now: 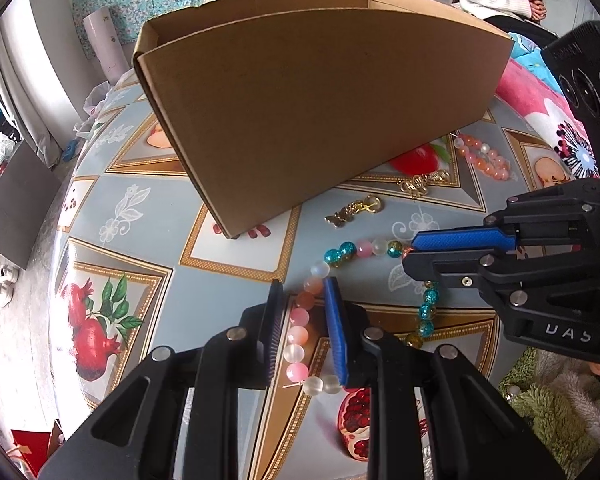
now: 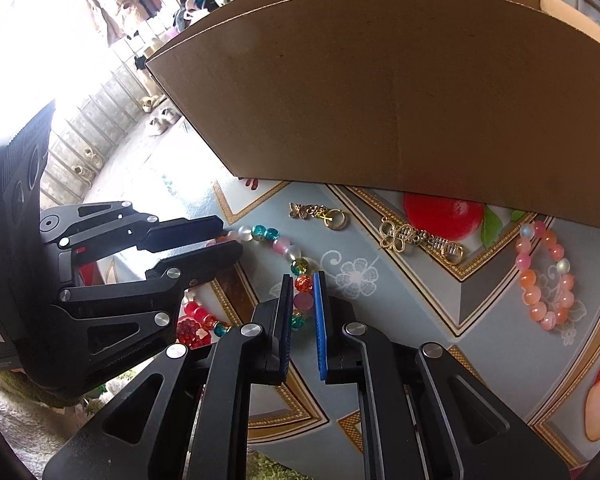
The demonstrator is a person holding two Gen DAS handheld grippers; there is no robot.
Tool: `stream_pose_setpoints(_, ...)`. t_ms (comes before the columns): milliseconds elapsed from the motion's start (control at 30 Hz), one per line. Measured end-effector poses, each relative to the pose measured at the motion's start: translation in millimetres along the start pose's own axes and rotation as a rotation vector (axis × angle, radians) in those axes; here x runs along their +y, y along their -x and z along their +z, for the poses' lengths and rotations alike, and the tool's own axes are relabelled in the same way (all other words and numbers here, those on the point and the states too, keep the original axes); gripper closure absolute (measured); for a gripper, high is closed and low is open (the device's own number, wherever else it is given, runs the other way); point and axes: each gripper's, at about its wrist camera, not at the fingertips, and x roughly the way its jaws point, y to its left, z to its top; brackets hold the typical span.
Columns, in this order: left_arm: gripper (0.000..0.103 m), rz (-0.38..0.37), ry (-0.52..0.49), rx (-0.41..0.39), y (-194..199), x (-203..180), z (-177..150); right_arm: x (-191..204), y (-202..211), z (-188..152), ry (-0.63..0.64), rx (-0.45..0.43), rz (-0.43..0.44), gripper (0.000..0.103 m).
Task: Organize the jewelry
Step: 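Lift the bead bracelet with both grippers and carry it over the box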
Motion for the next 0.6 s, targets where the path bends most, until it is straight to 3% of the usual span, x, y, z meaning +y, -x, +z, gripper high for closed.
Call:
stream_pose_setpoints(133,0.082,-0.012,-0.008,0.013,-1,1,3,-1,-2,4,0.003,0.019,0.019,0.094)
stream_pose_setpoints(300,0.082,-0.013,-0.005,0.017,-2,3,4,0,-3,4,-0.006,0.027,0.070,0.079)
stream_pose_setpoints(533,0.083,-0.008,-0.001,0.000,0,4,0,15,-5,2,0.070,0.005,0.008,0.079)
stream_pose_setpoints(600,0.090,-0.001,0.000,-0.010,0,3,-2,18,-5,1,0.076,-0.005,-0.003,0.079)
